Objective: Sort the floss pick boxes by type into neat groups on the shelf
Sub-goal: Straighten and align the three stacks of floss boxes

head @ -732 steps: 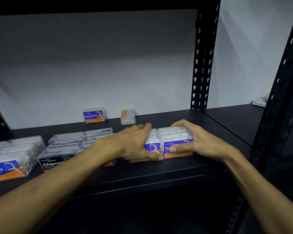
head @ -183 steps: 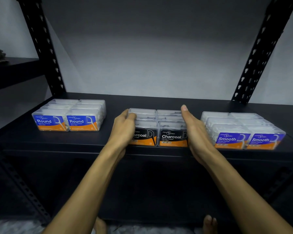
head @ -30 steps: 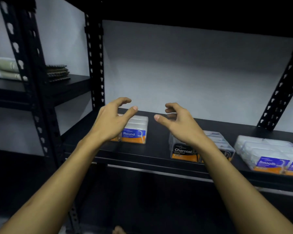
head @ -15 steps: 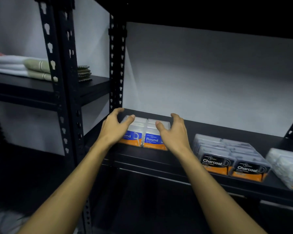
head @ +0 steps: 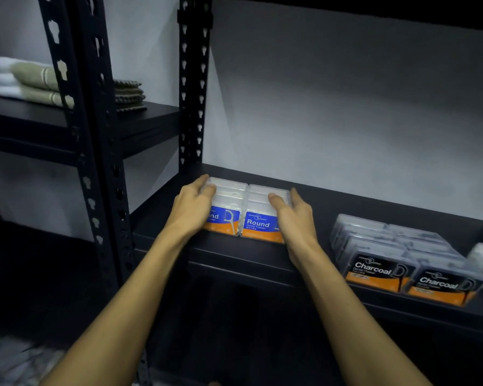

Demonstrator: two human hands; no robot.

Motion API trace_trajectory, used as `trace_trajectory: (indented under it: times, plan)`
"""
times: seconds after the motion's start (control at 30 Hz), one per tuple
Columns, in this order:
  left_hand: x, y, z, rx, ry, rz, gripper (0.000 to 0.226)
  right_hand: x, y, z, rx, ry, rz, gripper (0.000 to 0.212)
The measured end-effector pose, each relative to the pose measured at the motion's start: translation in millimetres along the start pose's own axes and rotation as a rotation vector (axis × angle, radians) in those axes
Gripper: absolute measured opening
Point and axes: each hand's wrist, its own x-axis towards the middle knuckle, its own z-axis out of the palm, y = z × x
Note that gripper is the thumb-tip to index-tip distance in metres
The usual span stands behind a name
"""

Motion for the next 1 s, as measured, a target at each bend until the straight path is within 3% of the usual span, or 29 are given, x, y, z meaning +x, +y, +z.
trace_trajectory:
  times: [0.5,0.7,1.0]
  plan:
    - [-6.9,5.1,-6.5,0.001,-0.045,-0.052,0.070,-9.4,2.0,-2.8,-0.037,-0.041,-0.011,0.059]
    - [-19.6,5.3,-9.2,-0.006,-0.047,-0.050,0.069,-16.0,4.8,-6.0,-0.059,-0.038,0.004,0.070]
    - [-32.5,7.3,-11.7,-0.014,-0.054,-0.045,0.067,-32.3,4.2,-11.3,-0.059,-0.053,-0.021,0.069]
